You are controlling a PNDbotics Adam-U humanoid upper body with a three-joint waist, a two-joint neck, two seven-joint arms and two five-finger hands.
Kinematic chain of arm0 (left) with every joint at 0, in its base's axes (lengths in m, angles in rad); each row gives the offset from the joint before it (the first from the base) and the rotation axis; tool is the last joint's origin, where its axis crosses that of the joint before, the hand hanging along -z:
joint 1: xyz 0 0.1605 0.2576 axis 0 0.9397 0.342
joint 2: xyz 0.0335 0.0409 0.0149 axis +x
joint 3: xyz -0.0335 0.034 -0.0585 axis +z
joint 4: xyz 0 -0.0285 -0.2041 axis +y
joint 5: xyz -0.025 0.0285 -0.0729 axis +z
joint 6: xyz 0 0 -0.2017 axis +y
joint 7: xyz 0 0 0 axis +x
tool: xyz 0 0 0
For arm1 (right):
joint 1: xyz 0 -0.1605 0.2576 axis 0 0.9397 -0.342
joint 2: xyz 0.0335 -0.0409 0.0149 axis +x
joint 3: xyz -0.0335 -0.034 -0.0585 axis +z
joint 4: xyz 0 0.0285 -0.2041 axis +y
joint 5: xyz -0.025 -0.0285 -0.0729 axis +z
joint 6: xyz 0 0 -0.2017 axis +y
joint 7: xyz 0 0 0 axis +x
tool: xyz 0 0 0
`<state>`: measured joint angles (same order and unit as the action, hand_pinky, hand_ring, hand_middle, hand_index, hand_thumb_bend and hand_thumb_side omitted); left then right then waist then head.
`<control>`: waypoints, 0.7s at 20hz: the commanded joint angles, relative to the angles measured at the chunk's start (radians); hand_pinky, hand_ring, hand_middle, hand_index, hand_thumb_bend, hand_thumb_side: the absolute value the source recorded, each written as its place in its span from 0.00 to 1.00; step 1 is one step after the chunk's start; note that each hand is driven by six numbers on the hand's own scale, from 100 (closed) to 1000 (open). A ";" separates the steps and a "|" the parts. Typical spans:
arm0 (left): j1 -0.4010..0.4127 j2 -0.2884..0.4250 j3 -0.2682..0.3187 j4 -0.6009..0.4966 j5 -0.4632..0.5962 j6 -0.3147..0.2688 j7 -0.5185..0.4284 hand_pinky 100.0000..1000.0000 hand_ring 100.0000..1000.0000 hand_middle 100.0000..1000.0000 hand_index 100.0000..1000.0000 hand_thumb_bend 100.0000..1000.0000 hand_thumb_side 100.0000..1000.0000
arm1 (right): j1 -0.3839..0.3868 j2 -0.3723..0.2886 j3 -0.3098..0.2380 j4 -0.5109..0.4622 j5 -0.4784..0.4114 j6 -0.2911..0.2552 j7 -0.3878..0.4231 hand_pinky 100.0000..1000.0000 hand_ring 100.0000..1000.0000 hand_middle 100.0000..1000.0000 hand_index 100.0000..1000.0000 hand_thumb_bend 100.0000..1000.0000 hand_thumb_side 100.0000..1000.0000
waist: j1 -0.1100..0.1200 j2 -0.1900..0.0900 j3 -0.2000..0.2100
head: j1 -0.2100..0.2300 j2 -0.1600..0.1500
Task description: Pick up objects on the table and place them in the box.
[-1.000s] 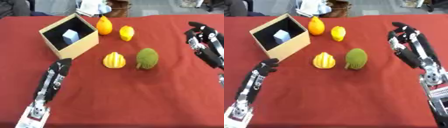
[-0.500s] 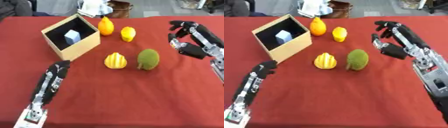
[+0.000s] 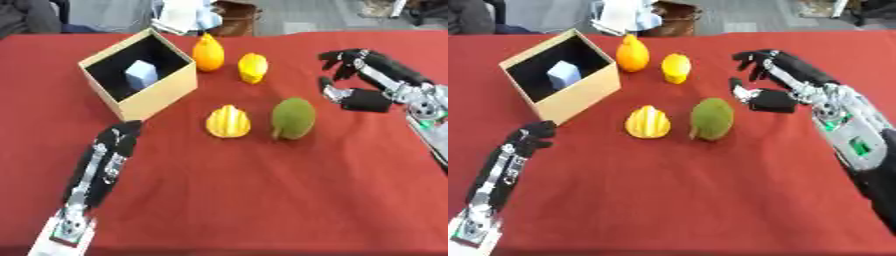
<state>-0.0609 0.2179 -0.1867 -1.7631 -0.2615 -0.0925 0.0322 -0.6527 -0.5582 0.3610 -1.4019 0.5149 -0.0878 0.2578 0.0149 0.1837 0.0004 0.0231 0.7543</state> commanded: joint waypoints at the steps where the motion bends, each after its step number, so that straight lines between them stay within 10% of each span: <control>1: -0.005 0.013 0.004 -0.014 0.000 0.000 0.000 0.77 0.79 0.75 0.83 0.51 1.00 | -0.023 -0.004 -0.001 0.010 0.017 -0.014 0.006 0.66 0.64 0.73 0.92 0.00 0.72 | 0.000 -0.027 0.001 | 0.000 -0.006; 14: -0.002 0.012 0.002 -0.012 0.002 0.001 -0.001 0.77 0.79 0.75 0.83 0.51 1.00 | -0.030 0.023 0.009 0.054 0.042 -0.033 0.030 0.66 0.65 0.74 0.92 0.00 0.72 | -0.001 -0.027 0.001 | -0.002 -0.002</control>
<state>-0.0604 0.2179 -0.1867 -1.7631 -0.2615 -0.0923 0.0320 -0.6600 -0.5226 0.3748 -1.3393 0.5498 -0.1167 0.2837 0.0149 0.1837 0.0009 0.0222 0.7546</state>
